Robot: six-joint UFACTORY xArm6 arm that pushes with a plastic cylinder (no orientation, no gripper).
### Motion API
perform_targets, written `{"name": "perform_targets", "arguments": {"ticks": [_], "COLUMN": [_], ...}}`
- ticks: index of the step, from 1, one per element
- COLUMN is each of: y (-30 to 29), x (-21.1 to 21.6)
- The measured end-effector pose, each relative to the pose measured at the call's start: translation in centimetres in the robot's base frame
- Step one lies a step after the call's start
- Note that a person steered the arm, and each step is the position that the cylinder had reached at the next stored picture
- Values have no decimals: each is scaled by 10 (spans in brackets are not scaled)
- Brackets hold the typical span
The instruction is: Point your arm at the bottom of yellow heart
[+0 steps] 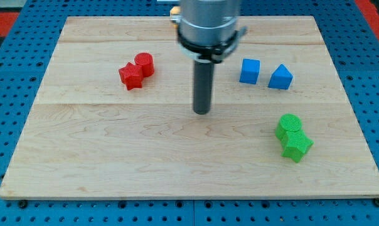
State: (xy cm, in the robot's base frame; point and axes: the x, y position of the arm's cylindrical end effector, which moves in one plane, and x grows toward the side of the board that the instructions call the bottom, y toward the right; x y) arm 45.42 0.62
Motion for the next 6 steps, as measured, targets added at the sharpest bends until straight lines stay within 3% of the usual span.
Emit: {"name": "perform_targets", "arguments": {"ticks": [6], "y": [-33], "x": [-160]}}
